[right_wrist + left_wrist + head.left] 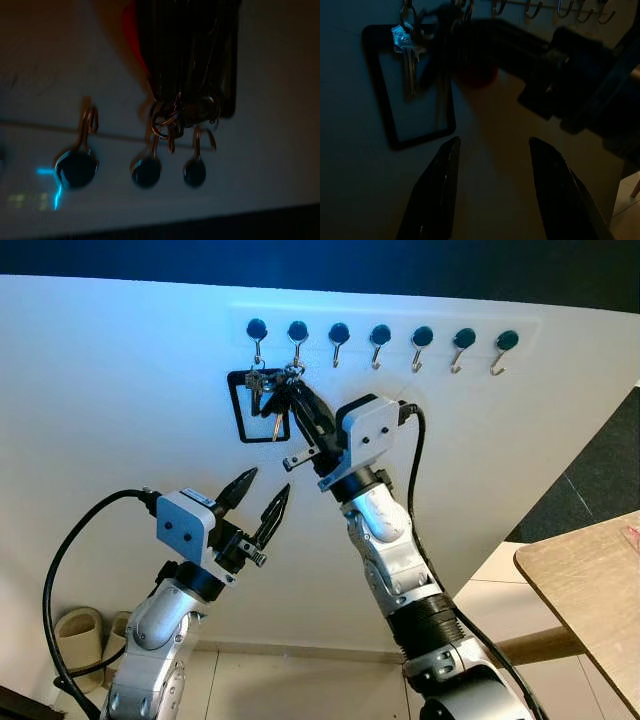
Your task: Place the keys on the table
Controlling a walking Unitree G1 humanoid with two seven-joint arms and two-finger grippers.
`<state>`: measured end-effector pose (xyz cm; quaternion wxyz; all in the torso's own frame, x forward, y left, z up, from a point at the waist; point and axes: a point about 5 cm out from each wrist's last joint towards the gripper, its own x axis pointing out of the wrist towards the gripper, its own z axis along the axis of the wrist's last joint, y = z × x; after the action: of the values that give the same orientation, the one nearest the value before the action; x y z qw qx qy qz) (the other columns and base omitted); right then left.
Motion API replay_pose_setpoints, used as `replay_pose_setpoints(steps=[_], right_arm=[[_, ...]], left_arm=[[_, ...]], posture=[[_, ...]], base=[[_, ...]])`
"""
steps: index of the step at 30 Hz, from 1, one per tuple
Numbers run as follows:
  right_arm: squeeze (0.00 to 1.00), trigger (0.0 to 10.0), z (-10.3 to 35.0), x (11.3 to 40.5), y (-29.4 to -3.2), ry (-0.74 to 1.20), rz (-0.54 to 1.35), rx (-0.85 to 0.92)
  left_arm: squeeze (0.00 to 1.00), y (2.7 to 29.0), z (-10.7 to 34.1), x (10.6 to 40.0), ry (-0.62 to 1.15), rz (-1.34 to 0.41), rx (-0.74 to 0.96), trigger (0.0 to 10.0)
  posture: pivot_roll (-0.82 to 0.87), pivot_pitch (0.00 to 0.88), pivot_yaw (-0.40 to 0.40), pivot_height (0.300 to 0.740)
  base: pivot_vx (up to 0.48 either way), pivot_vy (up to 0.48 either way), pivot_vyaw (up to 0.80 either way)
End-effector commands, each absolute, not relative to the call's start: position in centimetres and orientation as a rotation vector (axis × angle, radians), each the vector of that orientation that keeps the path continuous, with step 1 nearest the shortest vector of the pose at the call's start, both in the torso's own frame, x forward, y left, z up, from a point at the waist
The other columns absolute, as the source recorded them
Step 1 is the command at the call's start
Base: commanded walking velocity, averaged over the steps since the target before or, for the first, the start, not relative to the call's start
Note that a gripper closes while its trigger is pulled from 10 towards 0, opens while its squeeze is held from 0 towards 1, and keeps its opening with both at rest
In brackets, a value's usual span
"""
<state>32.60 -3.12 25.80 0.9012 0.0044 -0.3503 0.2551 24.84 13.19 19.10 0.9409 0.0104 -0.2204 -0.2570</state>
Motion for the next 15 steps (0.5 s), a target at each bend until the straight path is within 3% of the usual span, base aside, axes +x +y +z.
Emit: replay_pose_setpoints(steps=[1, 2, 15], right_arm=[[0.0, 1.1, 27.7, 32.1, -3.0, -0.814, 0.52, 0.042], [0.0, 2.1, 28.6, 31.7, -2.9, -0.85, 0.532, 0.056], [0.0, 3.2, 30.5, 30.8, -2.1, -0.919, 0.582, 0.074]], left_arm=[[0.0, 13.0, 19.3, 24.6, -0.45, -0.539, 0.042, 10.0], [0.0, 13.0, 19.4, 24.7, -0.453, -0.54, 0.042, 10.0], [0.0, 12.8, 19.5, 24.5, -0.452, -0.553, 0.047, 10.0]], posture=[[0.05, 0.104, -0.033, 0.74], [0.05, 0.105, -0.032, 0.74], [0.05, 0.116, -0.031, 0.74]], base=[[0.0, 0.0, 0.0], [0.0, 0.0, 0.0], [0.0, 0.0, 0.0]])
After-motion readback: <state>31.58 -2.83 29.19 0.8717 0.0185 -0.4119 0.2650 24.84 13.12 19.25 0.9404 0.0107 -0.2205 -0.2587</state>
